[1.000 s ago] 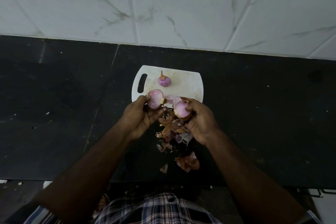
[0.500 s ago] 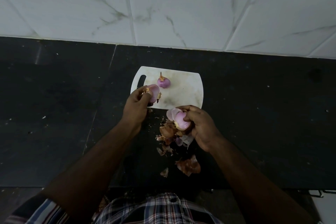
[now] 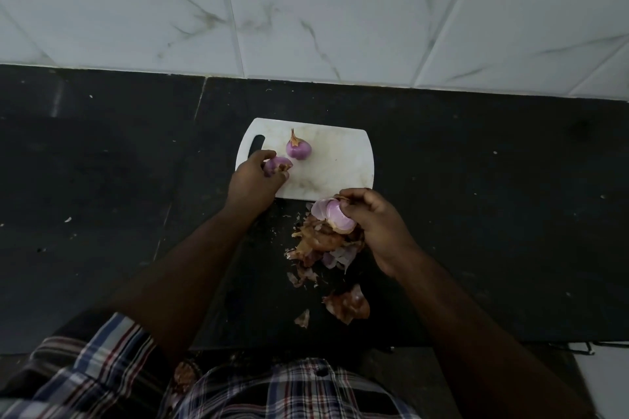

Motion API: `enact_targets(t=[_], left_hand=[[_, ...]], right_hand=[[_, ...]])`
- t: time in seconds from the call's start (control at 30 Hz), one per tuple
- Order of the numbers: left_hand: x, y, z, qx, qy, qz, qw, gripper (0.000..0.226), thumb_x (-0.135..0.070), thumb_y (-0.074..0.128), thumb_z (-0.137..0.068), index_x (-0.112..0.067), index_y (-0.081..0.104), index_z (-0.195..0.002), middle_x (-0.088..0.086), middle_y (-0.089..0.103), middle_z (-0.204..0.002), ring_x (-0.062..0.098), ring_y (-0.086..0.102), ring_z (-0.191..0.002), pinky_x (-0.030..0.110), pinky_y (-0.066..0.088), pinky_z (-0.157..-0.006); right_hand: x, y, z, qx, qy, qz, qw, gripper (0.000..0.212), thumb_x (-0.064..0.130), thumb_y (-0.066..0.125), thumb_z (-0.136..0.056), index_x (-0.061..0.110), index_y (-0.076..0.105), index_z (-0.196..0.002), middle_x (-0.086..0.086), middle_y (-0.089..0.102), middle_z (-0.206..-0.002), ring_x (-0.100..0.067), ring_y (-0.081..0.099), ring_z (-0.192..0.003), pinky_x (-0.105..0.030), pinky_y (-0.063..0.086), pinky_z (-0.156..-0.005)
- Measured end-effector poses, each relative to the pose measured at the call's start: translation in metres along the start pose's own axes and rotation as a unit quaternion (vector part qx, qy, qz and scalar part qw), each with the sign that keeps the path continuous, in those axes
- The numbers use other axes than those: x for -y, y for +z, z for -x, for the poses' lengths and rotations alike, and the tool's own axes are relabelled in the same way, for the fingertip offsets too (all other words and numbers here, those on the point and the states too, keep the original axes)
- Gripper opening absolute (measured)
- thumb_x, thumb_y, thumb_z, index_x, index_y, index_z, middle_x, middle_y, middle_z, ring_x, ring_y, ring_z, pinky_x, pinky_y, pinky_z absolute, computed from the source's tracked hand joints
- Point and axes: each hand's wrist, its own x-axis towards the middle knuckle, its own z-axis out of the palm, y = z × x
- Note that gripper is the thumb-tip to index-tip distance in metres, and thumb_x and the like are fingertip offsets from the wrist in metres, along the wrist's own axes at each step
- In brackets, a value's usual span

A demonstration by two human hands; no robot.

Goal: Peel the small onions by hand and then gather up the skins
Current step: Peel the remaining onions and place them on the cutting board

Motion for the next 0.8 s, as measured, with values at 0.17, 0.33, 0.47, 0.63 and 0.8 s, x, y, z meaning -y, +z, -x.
enact_targets(t=[0.17,0.33,0.47,0.63,0.8], left_hand=[[0.009,-0.001,-0.003,0.022,-0.001,-0.001,1.000,0.058,-0.026,0.077,-0.087,-0.020,0.055,-0.141,0.002,0.061,-0.137,0.010,0.054,-0.108,0.029,0.044,-0.090],[0.005,-0.012,0.012,-0.022,0.030,0.009,0.999,0.053,-0.021,0.068,-0.092,-0.021,0.053,-0.142,0.000,0.059,-0.138,0.019,0.057,-0.122,0.039,0.050,-0.099],[-0.006,-0.015,0.050,0.146,-0.002,0.198,0.969,0.045,-0.016,0.064,-0.091,-0.024,0.059,-0.134,-0.002,0.068,-0.126,0.015,0.066,-0.109,0.032,0.055,-0.087],[-0.008,0.009,0.082,0.213,-0.003,0.279,0.936,0.045,-0.023,0.078,-0.080,-0.018,0.065,-0.124,0.011,0.074,-0.110,0.029,0.073,-0.099,0.046,0.060,-0.086],[-0.002,0.006,0.086,0.195,-0.025,0.306,0.932,0.031,0.002,0.069,-0.089,-0.006,0.066,-0.120,0.018,0.072,-0.111,0.035,0.071,-0.103,0.039,0.061,-0.085]], right_hand=[[0.000,-0.002,0.000,-0.001,-0.047,0.046,0.998,0.022,0.011,0.067,-0.092,0.020,0.070,-0.111,0.000,0.072,-0.109,-0.017,0.069,-0.103,-0.033,0.059,-0.081],[0.007,0.002,0.008,-0.016,-0.053,0.010,0.998,0.020,0.008,0.066,-0.092,0.024,0.070,-0.103,0.001,0.069,-0.105,-0.021,0.071,-0.098,-0.041,0.063,-0.075],[0.009,0.014,0.010,-0.058,-0.056,-0.016,0.997,0.014,0.017,0.065,-0.085,0.029,0.070,-0.090,0.003,0.071,-0.100,-0.024,0.070,-0.099,-0.055,0.060,-0.078],[0.005,0.029,0.016,-0.061,-0.091,0.042,0.993,0.007,0.032,0.065,-0.080,0.030,0.069,-0.085,0.003,0.072,-0.090,-0.022,0.072,-0.090,-0.052,0.061,-0.073],[0.011,0.022,0.020,-0.055,-0.113,0.170,0.977,0.009,0.027,0.066,-0.085,0.024,0.074,-0.081,0.007,0.073,-0.079,-0.014,0.071,-0.078,-0.046,0.062,-0.071]])
